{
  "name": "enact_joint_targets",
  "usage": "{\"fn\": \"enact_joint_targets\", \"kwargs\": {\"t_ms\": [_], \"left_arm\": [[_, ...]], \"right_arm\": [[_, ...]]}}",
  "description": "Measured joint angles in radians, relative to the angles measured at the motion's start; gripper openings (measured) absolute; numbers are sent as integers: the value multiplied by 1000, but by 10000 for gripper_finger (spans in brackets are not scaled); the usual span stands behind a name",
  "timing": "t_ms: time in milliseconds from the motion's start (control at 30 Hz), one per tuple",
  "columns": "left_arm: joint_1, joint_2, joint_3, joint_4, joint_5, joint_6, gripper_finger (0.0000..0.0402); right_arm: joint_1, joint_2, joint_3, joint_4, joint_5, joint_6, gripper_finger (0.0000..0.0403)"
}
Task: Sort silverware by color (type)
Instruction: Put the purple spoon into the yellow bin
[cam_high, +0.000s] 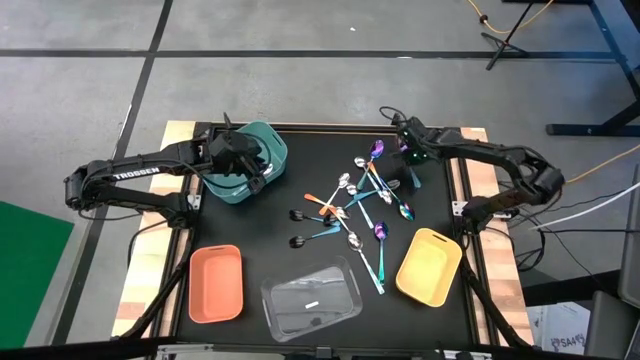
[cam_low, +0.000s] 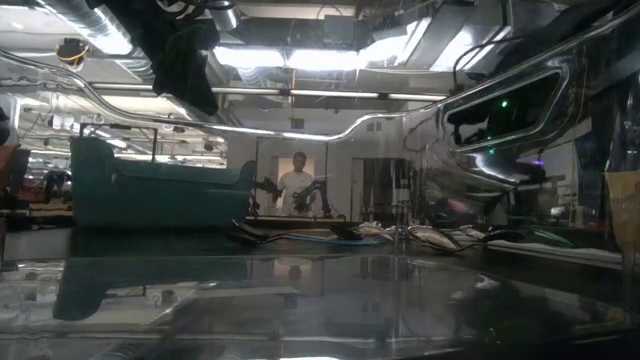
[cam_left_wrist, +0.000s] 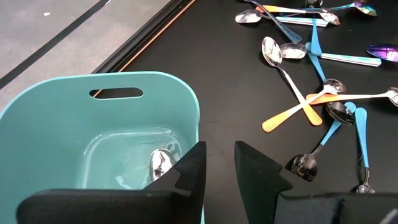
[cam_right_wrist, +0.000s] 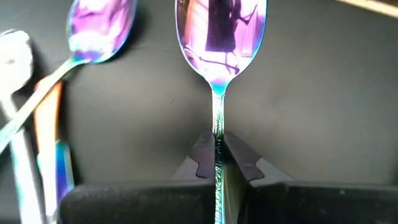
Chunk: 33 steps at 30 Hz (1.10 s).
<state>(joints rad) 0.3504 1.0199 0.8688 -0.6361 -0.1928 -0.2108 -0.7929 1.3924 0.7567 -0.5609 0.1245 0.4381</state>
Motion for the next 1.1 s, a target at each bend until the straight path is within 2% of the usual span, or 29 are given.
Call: {"fn": "enact_joint_targets", "kwargs": {"t_ms": [267,400,767,1100], "left_arm": [[0,1,0,44,0,0,78],[0,1,0,79,0,1,78],[0,1,0,93,0,3,78],[0,1,0,92,0,3,78]], "right_arm": [[5,-182,1,-24,-135,23,0],[64,-266,1,-25,-148,71,0],[388,-393,3,-26,-163,272,0],[713,-442,3,-131,-199,570,0]]}}
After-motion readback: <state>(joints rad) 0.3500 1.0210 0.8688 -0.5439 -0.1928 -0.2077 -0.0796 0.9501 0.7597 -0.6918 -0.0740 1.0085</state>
